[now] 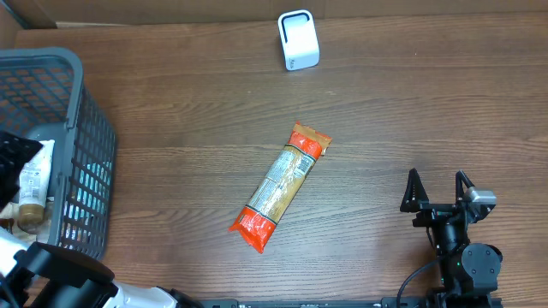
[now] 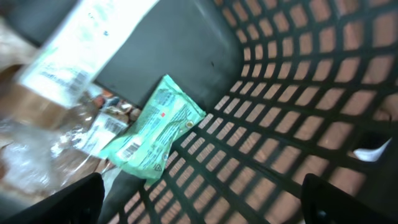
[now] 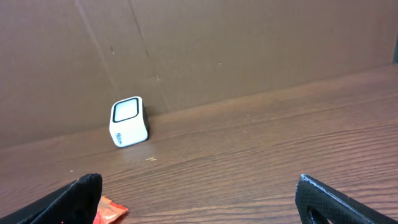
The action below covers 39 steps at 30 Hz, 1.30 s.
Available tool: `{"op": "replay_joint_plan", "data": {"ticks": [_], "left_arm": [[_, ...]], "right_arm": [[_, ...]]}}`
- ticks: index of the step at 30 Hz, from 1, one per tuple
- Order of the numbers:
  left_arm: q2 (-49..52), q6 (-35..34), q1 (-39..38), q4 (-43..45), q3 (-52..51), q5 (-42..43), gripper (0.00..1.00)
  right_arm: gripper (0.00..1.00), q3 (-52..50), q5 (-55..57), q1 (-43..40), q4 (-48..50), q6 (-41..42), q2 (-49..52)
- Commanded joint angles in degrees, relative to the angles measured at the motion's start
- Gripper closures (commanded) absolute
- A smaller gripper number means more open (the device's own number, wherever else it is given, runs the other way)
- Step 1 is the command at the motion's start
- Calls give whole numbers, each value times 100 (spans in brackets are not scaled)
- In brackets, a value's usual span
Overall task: Scan the item barcode
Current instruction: 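Reach the left gripper into the basket and grasp the mint-green packet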
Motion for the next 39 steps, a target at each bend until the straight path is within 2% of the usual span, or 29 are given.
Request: {"op": "replay_joint_plan", "data": {"ticks": [1, 4, 7, 9, 16, 20, 26, 29, 30, 35, 39], "left_arm": [[-144, 693, -46, 240, -643, 367, 1], [-144, 1268, -96, 573, -1082, 651, 0], [-140, 1488, -166, 953, -1384, 503, 0], [-138, 1482, -203, 1257, -1600, 223, 1], [50, 1482, -219, 2048, -2028, 70, 0], [321, 1320, -245, 2236, -2031, -636, 0], [887, 1497, -426, 2472, -2031, -662, 0], [1123, 1572, -549, 2531, -2028, -658, 13], [1176, 1574, -603, 2540, -2031, -662, 15], [1469, 1541, -942, 2485, -2031, -1235, 14], [1652, 1130, -1104, 2404, -2031, -1777, 13]], "right_arm": [[0, -61, 55, 0, 17, -7, -68], [0, -61, 55, 0, 17, -7, -68], [0, -61, 55, 0, 17, -7, -68], [0, -61, 55, 0, 17, -7, -68], [0, -61, 55, 0, 17, -7, -68], [0, -61, 55, 0, 17, -7, -68], [0, -61, 55, 0, 17, -7, -68], [0, -61, 55, 0, 17, -7, -68], [0, -61, 55, 0, 17, -7, -68], [0, -61, 55, 0, 17, -7, -68], [0, -61, 55, 0, 17, -7, -68]]}}
